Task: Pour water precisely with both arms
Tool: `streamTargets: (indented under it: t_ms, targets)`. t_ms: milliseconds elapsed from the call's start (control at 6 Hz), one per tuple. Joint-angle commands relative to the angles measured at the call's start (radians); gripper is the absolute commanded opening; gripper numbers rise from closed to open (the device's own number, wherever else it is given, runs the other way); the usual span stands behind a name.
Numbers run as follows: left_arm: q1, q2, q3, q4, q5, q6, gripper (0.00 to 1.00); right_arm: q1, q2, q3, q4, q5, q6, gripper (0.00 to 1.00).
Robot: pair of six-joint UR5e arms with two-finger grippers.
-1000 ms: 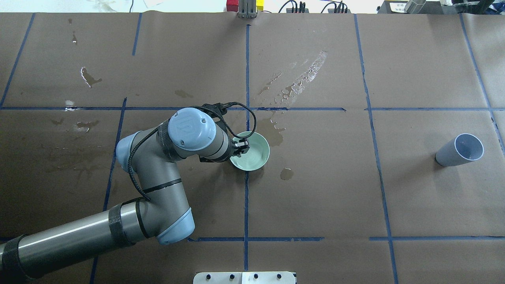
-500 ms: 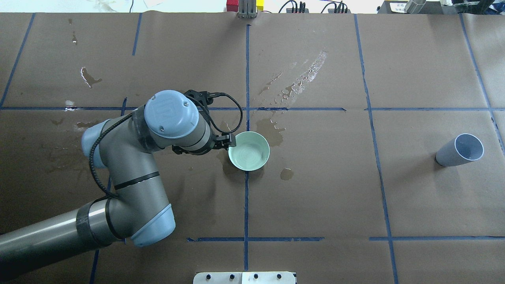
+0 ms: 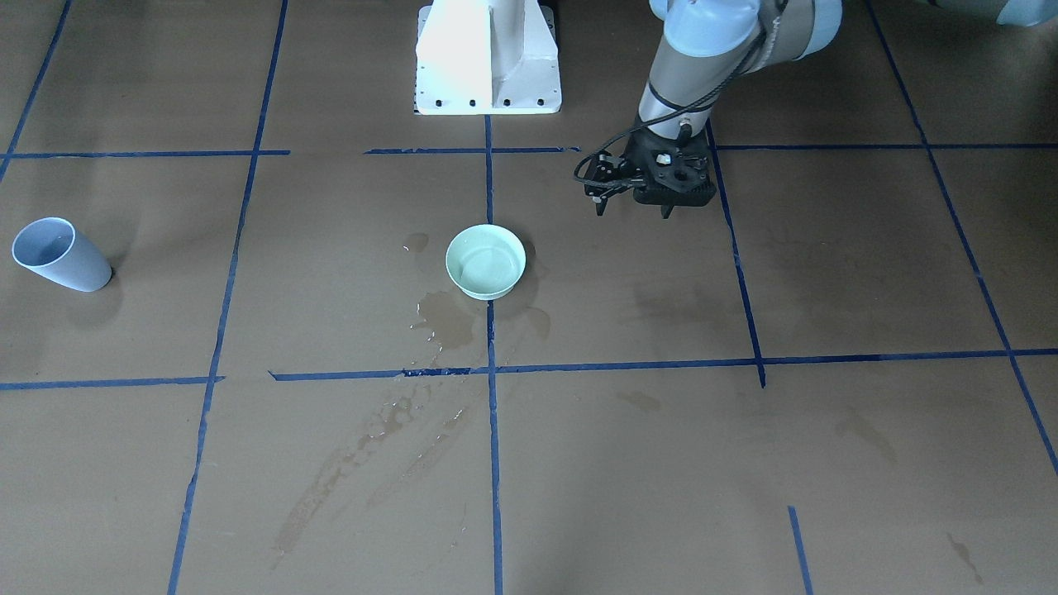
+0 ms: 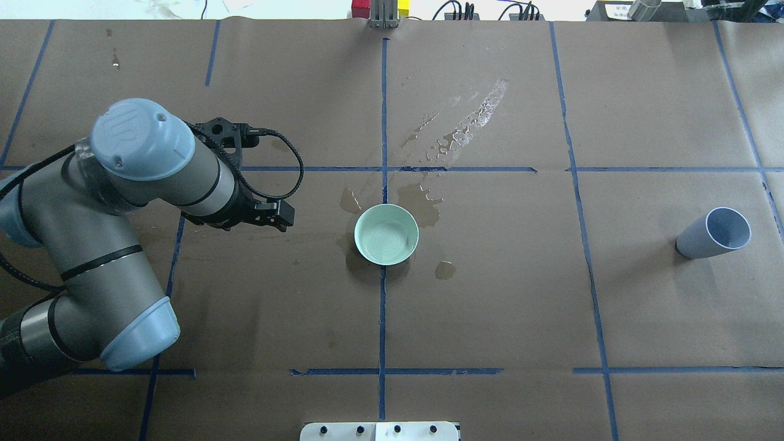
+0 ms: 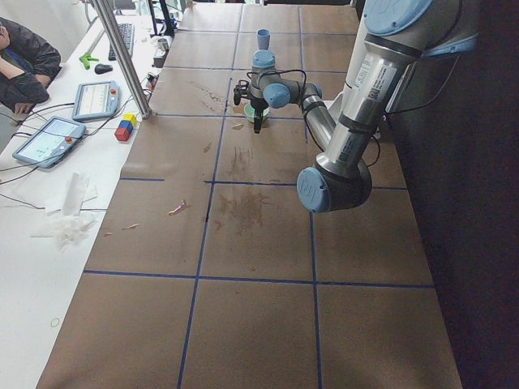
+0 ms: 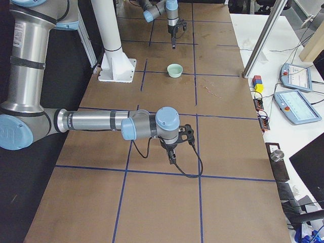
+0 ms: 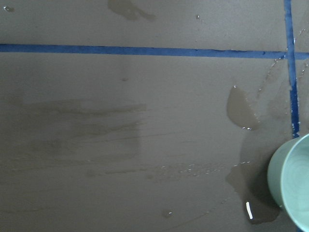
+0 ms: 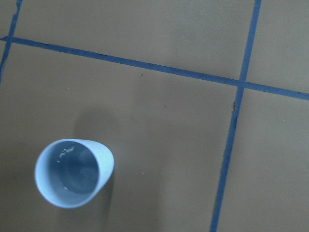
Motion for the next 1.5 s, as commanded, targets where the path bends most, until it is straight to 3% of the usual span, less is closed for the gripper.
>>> streamTargets:
  t_ms: [0, 167, 500, 833, 1333]
  targets:
    - [-0.005, 0.011, -0.01, -0.001, -0.012, 0.009, 1.0, -0.108, -0.01, 0.13, 0.042, -0.01, 0.283, 1.0]
    - [-0.004, 0.011, -0.008, -0.001, -0.012, 0.007, 1.0, -0.195, -0.045, 0.138, 0.211, -0.06, 0.476, 1.0]
    - [-0.004, 0.011, -0.007, -0.001, -0.01, 0.007, 1.0, -0.448, -0.184, 0.136, 0.599, -0.323, 0.806, 0.99]
    - [-0.004, 0.013, -0.005, -0.001, -0.01, 0.006, 1.0, -0.691, -0.264, 0.095, 0.805, -0.634, 0.971, 0.99]
    - [-0.004, 0.013, -0.007, -0.001, -0.01, 0.006, 1.0, -0.999, -0.28, -0.144, 1.108, -1.1, 1.115, 0.99]
